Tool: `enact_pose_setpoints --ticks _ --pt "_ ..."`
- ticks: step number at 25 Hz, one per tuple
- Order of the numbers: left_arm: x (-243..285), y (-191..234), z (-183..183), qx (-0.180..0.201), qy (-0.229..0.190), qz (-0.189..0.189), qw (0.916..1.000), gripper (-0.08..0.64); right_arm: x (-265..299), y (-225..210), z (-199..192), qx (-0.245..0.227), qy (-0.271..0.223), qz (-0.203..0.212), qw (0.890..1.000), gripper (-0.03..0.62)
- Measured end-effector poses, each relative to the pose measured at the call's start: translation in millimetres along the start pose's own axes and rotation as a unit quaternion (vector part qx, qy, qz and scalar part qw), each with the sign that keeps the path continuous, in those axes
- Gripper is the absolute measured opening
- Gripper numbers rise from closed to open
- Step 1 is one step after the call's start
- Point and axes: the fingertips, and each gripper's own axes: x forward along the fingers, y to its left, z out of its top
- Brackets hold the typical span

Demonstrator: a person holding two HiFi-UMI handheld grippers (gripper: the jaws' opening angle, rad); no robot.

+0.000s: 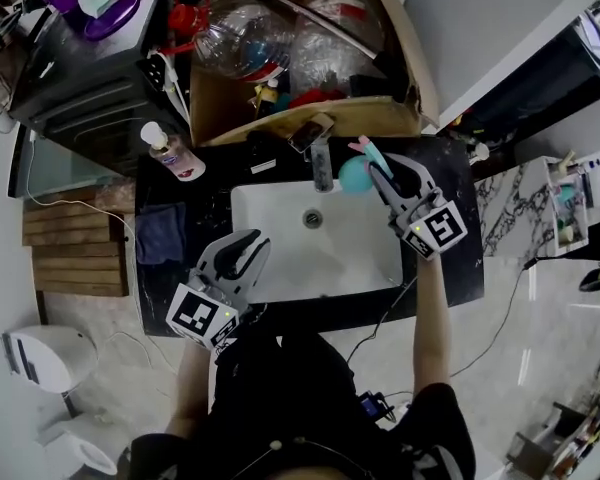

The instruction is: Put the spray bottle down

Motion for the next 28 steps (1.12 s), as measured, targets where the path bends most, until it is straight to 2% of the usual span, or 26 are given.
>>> enact_pose_setpoints --ticks 10,20,28 --pt "7.8 18.3 -20.1 -0.017 0.028 0.038 0.9987 0.071 28.0 -34.7 -41.3 0.016 0.013 0.029 0.999 0.089" --pt "12.5 29.2 -29.0 -0.030 0.041 0.058 0.9971 0.071 47.1 -42.2 -61.1 0.029 0.022 0.059 0.998 0.091" --pt "13.4 28.0 -33.9 -0.031 0.045 0.058 0.9968 0.071 51.4 -50.1 -67.5 0.048 0.024 0.043 0.998 0.095"
